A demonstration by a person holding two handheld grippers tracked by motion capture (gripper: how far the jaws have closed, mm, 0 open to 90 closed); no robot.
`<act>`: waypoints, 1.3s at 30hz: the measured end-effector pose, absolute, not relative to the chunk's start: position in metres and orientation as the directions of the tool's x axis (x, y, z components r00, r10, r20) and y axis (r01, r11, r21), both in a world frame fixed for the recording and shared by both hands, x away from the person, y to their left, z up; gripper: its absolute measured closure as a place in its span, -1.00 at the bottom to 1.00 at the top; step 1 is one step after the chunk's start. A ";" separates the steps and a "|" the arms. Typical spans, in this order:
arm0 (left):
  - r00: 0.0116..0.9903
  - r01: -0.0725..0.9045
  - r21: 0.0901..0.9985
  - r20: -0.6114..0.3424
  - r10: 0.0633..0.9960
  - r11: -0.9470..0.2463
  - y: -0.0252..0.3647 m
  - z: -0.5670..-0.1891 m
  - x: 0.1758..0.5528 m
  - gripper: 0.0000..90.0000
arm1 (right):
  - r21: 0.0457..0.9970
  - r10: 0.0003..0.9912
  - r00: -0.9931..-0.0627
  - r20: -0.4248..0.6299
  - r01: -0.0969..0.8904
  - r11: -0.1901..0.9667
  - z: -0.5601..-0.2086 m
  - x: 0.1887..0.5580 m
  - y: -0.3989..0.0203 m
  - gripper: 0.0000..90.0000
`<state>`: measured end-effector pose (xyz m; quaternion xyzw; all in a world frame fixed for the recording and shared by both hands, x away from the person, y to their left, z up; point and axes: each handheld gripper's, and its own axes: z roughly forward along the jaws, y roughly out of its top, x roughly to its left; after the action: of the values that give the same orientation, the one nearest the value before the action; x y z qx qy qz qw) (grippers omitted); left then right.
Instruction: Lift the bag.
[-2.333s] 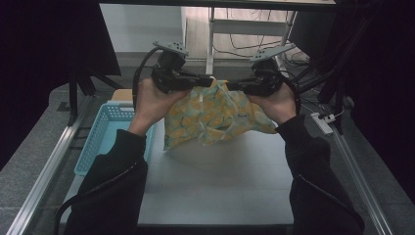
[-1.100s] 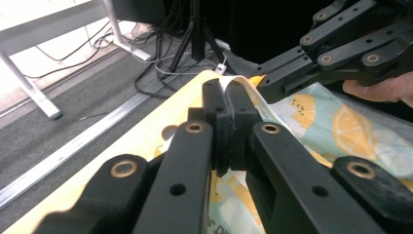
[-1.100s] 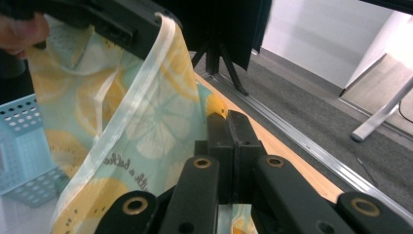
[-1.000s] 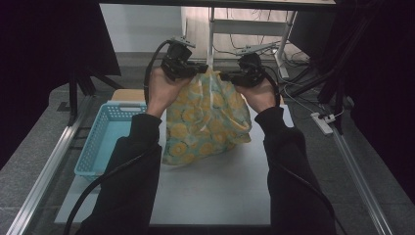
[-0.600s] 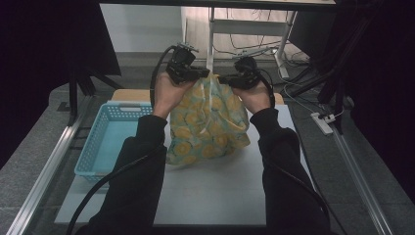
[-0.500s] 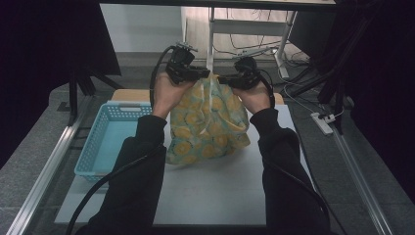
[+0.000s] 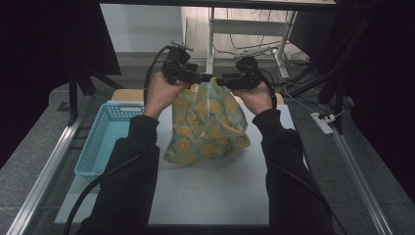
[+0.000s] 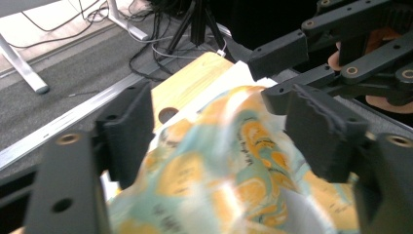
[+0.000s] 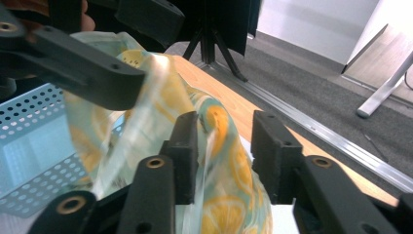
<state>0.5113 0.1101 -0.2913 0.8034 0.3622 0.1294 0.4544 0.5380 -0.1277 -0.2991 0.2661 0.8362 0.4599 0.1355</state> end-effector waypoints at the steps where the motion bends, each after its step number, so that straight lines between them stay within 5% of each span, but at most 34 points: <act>1: 0.705 0.467 0.819 -0.117 0.700 -0.333 0.111 -0.291 0.510 -0.54 | 0.841 0.571 -0.821 0.019 0.322 0.435 -0.299 0.538 -0.128 0.33; 13: 0.728 0.467 0.801 -0.109 0.677 -0.373 0.125 -0.300 0.497 -0.98 | 0.843 0.553 -0.833 0.038 0.324 0.430 -0.305 0.530 -0.134 0.01; 23: 0.738 0.461 0.813 -0.127 0.663 -0.357 0.140 -0.315 0.472 -0.99 | 0.856 0.548 -0.835 0.046 0.317 0.409 -0.318 0.519 -0.145 -0.38; 39: 0.773 0.452 0.791 -0.117 0.623 -0.412 0.148 -0.357 0.442 -1.00 | 0.862 0.542 -0.840 0.036 0.300 0.408 -0.342 0.493 -0.163 -0.64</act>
<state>0.4418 0.1480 -0.3567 0.8346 0.3222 0.0983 0.4359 0.4930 -0.1633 -0.3417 0.2537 0.8297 0.4811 0.1255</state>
